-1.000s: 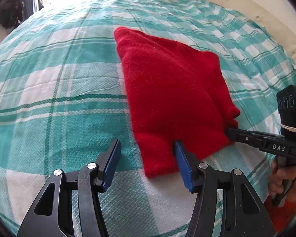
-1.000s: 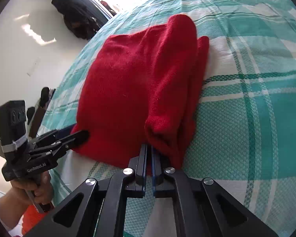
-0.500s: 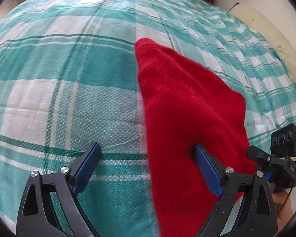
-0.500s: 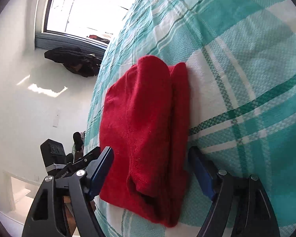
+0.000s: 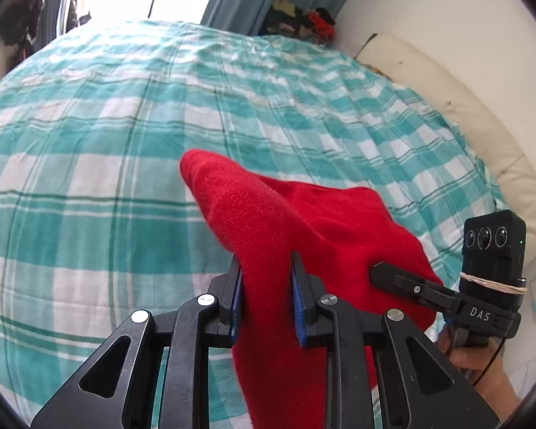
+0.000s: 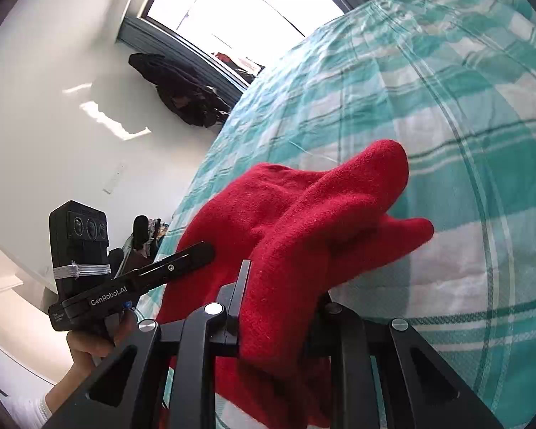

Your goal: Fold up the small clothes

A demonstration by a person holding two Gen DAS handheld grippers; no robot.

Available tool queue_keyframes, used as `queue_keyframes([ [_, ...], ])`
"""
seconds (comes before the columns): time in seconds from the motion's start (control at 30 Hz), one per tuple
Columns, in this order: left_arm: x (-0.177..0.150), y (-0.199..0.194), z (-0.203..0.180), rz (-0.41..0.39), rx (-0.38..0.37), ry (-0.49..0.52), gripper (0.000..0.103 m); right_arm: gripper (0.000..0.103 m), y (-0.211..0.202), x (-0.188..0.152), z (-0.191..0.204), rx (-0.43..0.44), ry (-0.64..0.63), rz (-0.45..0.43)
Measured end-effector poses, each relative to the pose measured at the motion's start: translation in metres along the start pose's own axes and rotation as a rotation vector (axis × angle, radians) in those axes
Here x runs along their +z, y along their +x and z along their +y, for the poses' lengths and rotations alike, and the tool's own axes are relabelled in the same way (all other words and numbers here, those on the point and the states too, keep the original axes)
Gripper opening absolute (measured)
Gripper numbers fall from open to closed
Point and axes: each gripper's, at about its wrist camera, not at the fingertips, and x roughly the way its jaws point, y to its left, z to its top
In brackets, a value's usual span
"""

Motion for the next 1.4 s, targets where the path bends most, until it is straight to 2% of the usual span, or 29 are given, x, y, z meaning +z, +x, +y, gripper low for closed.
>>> queue_keyframes([
  [0.1,0.022,-0.018,0.002,-0.041,0.019,0.024,0.024,0.022,-0.007,0.026,0.033,0.041,-0.059,-0.037],
  [0.17,0.021,-0.004,0.011,0.009,0.041,0.003,0.032,0.023,-0.001,0.034,0.041,0.036,-0.062,-0.038],
  [0.2,0.015,0.010,0.019,0.062,0.060,-0.011,0.048,0.023,0.002,0.034,0.037,0.028,-0.046,-0.031],
  [0.23,0.001,0.028,0.027,0.124,0.103,-0.019,0.064,0.029,0.006,0.029,0.027,0.025,-0.016,-0.009],
  [0.27,-0.017,0.043,0.035,0.182,0.188,-0.014,0.064,0.037,0.014,0.023,0.014,-0.010,0.021,0.027],
  [0.3,-0.037,0.052,0.040,0.233,0.276,0.005,0.057,0.046,0.021,0.012,-0.002,-0.082,0.046,0.070],
  [0.33,-0.059,0.052,0.043,0.259,0.327,0.033,0.053,0.062,0.023,-0.002,-0.021,-0.190,0.066,0.109],
  [0.37,-0.079,0.045,0.043,0.256,0.341,0.057,0.054,0.065,0.017,-0.019,-0.037,-0.290,0.081,0.131],
  [0.4,-0.098,0.033,0.043,0.233,0.350,0.074,0.059,0.065,0.004,-0.037,-0.052,-0.362,0.091,0.124],
  [0.43,-0.115,0.018,0.041,0.207,0.369,0.085,0.071,0.065,-0.014,-0.055,-0.061,-0.405,0.097,0.096],
  [0.47,-0.131,0.004,0.037,0.177,0.391,0.095,0.077,0.072,-0.034,-0.073,-0.064,-0.439,0.101,0.066],
  [0.5,-0.144,-0.011,0.031,0.143,0.414,0.108,0.087,0.079,-0.053,-0.089,-0.063,-0.472,0.097,0.034],
  [0.53,-0.154,-0.024,0.022,0.114,0.438,0.124,0.094,0.092,-0.070,-0.104,-0.057,-0.503,0.084,0.003],
  [0.57,-0.162,-0.035,0.013,0.091,0.459,0.143,0.097,0.100,-0.084,-0.117,-0.049,-0.528,0.061,-0.024],
  [0.63,-0.172,-0.054,-0.004,0.056,0.506,0.179,0.100,0.102,-0.102,-0.138,-0.029,-0.564,0.002,-0.055],
  [0.7,-0.177,-0.067,-0.019,0.035,0.551,0.198,0.101,0.102,-0.112,-0.155,-0.003,-0.597,-0.053,-0.048],
  [0.83,-0.183,-0.091,-0.039,0.000,0.639,0.232,0.101,0.102,-0.118,-0.178,0.045,-0.644,-0.147,-0.060],
  [0.9,-0.186,-0.105,-0.044,-0.020,0.636,0.234,0.101,0.102,-0.120,-0.185,0.067,-0.644,-0.185,-0.061],
  [1.03,-0.190,-0.128,-0.044,-0.026,0.586,0.158,0.101,0.102,-0.123,-0.189,0.105,-0.651,-0.255,-0.065],
  [1.2,-0.198,-0.144,-0.045,-0.016,0.569,0.112,0.101,0.103,-0.122,-0.188,0.135,-0.689,-0.311,-0.019],
  [1.3,-0.201,-0.151,-0.048,-0.003,0.566,0.109,0.101,0.103,-0.123,-0.189,0.149,-0.669,-0.329,0.002],
  [1.4,-0.205,-0.155,-0.052,-0.001,0.574,0.131,0.101,0.103,-0.119,-0.191,0.158,-0.699,-0.340,0.047],
])
